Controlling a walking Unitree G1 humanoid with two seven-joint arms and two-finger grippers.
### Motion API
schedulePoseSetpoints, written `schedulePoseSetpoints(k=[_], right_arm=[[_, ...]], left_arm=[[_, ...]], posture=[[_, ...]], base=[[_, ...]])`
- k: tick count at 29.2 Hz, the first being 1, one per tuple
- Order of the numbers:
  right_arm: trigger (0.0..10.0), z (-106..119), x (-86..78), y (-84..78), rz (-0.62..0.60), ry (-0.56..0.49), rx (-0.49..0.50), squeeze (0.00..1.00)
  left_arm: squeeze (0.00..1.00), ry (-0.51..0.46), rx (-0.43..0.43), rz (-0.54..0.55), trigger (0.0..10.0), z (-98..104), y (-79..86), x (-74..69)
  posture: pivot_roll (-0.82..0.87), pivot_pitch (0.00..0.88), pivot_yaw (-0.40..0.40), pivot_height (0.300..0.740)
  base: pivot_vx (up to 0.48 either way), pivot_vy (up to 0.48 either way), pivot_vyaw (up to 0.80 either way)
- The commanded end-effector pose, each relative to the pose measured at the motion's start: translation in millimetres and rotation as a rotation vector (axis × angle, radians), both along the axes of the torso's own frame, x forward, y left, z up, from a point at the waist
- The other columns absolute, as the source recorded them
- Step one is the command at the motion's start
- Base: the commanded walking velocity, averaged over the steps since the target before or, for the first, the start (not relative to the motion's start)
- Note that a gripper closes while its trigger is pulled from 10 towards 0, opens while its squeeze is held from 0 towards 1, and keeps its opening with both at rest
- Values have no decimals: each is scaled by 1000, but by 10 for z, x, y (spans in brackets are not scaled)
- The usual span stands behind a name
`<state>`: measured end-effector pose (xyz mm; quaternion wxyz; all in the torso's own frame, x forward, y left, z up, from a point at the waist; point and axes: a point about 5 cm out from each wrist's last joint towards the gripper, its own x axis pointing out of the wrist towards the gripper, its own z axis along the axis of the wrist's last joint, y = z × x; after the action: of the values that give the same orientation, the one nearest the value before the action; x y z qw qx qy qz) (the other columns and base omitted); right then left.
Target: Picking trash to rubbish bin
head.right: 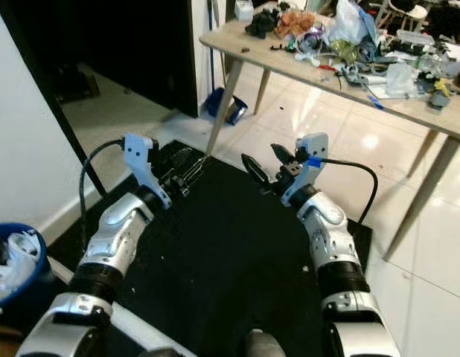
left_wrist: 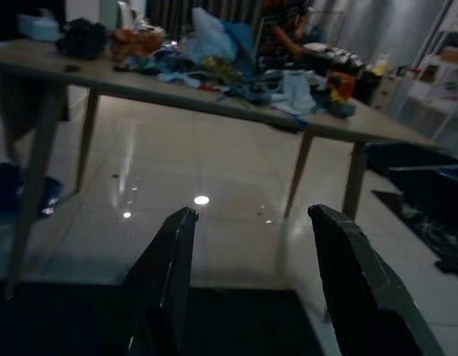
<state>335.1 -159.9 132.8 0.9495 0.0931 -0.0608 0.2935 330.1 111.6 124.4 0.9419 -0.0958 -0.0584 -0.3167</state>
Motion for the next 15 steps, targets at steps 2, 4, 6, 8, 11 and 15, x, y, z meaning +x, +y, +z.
schedulePoseSetpoints(k=[2, 4, 6, 8, 11, 15], right_arm=[[10000, -8, -8, 20, 9, 1, -2, 0], [10000, -7, -8, 23, 10, 1, 0, 0], [10000, -3, -8, 27, 9, -1, 0, 0], [10000, -2, -7, 27, 9, -1, -1, 0], [10000, 2, -6, 28, 8, -3, -1, 0], [10000, 9, -4, 27, 8, -5, -1, 0]], left_arm=[[0, -1, 9, -5, 10000, -11, -2, -5], [0, -1, 9, -5, 10000, -9, -1, -4], [0, -2, 8, -5, 10000, -8, 0, -4], [0, -2, 8, -5, 10000, -8, 0, -4], [0, -3, 8, -5, 10000, -8, 0, -3], [0, -4, 8, -6, 10000, -4, 0, -2]], posture=[[-52, 0, -63, 740], [-52, 0, -64, 740], [-52, 0, -64, 740], [-52, 0, -64, 740], [-52, 0, -64, 740], [-53, 0, -63, 740]], base=[[330, 0, -800], [326, 0, -800], [328, 0, -800], [330, 0, -800], [329, 0, -800], [327, 0, -800]])
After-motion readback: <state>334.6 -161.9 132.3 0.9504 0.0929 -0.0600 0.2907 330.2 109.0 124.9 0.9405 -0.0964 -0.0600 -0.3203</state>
